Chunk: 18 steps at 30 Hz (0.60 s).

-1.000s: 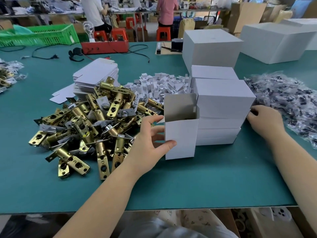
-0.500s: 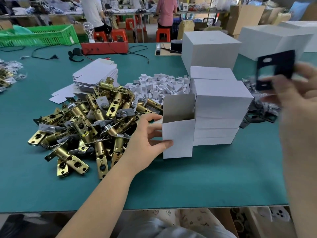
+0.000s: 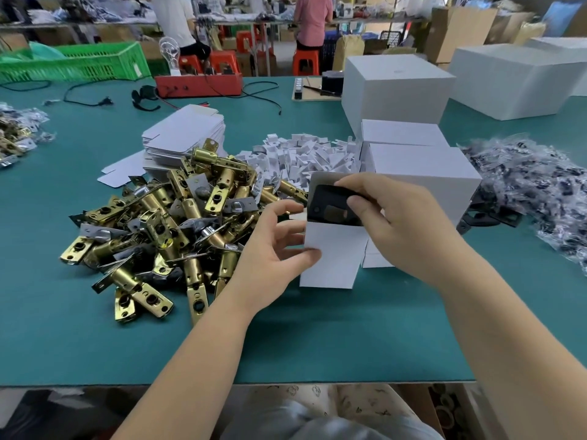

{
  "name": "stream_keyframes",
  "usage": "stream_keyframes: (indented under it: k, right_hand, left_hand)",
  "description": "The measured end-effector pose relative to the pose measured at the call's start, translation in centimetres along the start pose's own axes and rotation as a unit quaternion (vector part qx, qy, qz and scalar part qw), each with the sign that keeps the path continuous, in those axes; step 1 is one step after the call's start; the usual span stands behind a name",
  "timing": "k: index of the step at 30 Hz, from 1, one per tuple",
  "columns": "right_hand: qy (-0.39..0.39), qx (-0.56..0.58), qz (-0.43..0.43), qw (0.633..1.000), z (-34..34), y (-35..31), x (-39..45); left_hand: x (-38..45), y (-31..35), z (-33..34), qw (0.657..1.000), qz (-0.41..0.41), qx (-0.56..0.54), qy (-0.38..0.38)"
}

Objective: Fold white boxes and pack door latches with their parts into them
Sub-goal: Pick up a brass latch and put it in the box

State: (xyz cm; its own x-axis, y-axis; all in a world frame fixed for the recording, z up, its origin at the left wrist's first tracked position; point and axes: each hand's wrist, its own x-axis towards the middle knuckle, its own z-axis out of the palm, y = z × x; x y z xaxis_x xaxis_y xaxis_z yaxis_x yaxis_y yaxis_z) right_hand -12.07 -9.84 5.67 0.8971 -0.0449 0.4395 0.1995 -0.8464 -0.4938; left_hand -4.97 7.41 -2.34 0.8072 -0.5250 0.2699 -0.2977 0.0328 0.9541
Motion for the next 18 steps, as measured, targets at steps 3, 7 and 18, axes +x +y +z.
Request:
stream_keyframes:
  k: [3,7,18]
  right_hand:
    - [-0.027,-0.008,-0.009,1.000,-0.1,0.5,-0.3]
    - [-0.064,-0.055,-0.026,0.996,0.7,0.4,-0.4]
    - [0.026,-0.068,-0.077,0.994,2.6,0.9,-1.9]
  left_hand:
    - [0.0,0.2,0.2,1.000,-0.001,0.002,0.000]
    - [0.0,0.3,0.2,1.000,0.000,-0.004,0.000]
    - [-0.1,0.4,0.1,1.000,0.016,0.008,0.007]
